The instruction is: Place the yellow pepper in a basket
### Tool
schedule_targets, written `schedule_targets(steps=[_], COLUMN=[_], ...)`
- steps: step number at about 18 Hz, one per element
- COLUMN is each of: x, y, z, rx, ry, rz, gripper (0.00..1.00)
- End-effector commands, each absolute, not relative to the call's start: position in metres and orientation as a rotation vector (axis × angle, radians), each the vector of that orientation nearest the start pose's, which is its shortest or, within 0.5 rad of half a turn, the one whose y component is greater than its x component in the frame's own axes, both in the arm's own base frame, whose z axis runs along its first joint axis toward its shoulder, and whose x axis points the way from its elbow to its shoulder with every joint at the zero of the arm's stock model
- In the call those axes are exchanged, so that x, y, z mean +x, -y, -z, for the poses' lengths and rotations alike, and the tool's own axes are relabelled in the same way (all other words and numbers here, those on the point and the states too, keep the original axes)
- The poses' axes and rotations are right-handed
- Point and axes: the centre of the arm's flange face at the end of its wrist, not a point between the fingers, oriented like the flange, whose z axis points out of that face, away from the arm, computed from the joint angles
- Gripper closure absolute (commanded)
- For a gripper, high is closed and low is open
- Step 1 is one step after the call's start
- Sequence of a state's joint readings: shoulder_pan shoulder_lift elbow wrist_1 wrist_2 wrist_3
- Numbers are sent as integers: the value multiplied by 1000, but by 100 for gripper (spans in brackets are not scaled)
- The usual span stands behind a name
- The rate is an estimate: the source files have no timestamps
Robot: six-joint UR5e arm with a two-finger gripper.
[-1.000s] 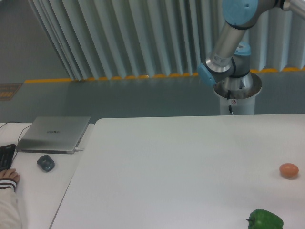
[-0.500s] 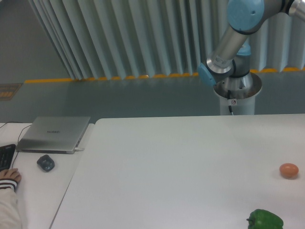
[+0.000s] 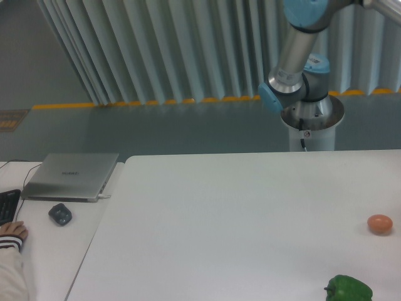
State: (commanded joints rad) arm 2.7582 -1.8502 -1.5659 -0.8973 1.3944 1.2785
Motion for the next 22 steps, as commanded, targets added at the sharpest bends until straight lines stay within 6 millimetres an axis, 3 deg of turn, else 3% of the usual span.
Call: schedule_targets(steps=[4, 6, 10, 14, 18, 22], x=[-492, -478, -470, -468, -457, -451], y=[-379, -377, -362, -357, -368, -372], z=[-416, -423, -412, -404, -393, -388], rx=[-2837, -2854, -2937, -2847, -2814, -2806], ry=[-337, -514, -938, -1337, -1482, -1500], rz=[-382, -334, -235, -155, -120, -91], gripper=[0, 0, 0, 0, 0, 0])
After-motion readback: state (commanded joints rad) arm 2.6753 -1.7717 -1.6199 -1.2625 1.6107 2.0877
